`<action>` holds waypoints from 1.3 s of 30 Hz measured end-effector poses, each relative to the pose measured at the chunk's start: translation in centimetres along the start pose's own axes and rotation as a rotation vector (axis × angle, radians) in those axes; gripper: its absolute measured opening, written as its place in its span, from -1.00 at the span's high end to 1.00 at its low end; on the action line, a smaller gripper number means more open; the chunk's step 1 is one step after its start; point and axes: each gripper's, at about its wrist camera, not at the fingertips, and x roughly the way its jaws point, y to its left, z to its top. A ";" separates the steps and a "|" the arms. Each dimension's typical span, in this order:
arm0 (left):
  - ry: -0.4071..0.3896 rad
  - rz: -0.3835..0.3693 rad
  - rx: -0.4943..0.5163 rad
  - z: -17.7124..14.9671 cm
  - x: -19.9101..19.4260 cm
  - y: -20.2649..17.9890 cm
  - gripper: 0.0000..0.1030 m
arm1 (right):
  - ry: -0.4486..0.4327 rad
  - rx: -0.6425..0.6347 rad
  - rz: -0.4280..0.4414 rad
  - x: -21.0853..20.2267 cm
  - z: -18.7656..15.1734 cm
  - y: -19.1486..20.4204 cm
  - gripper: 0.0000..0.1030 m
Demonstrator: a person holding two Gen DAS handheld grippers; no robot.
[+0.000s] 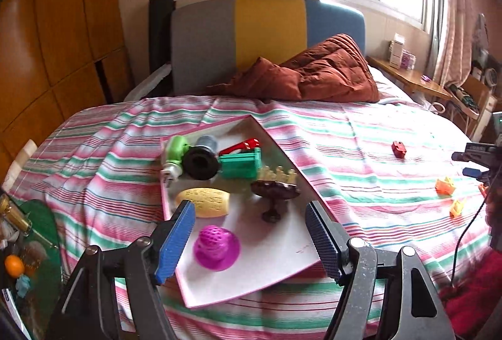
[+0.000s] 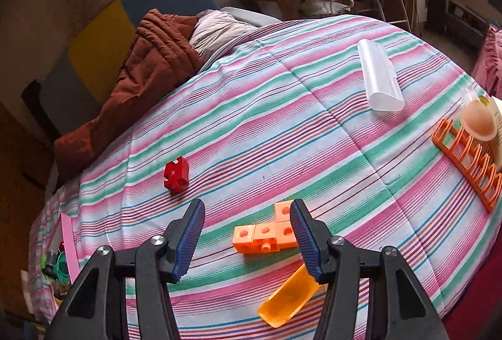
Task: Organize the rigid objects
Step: 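Move the right gripper toward the yellow chute while the left approaches the red puzzle piece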
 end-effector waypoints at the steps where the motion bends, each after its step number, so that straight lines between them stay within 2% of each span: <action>1: 0.003 -0.006 0.008 0.0 0.1 -0.5 -0.42 | 0.002 0.011 0.007 -0.1 0.0 -0.1 -0.11; 9: 0.023 -0.053 0.061 -0.3 0.9 -3.1 -0.42 | 0.045 0.085 0.014 0.6 0.0 -1.3 -0.11; 16: 0.039 -0.097 0.093 -0.7 1.4 -4.4 -0.42 | 0.022 0.222 -0.009 -0.1 0.3 -4.3 -0.11; 19: 0.050 -0.114 0.100 -0.5 1.9 -5.1 -0.42 | 0.053 0.277 -0.025 0.4 0.2 -5.5 -0.11; 22: 0.064 -0.129 0.111 -0.3 2.5 -6.0 -0.42 | 0.090 0.326 0.005 0.9 0.0 -6.2 -0.11; 33: 0.150 -0.234 0.194 0.5 5.9 -12.0 -0.42 | 0.107 0.307 0.051 1.1 0.2 -5.3 -0.11; 39: 0.174 -0.259 0.212 1.0 7.4 -14.5 -0.42 | 0.032 0.359 0.094 -0.4 0.7 -6.2 -0.11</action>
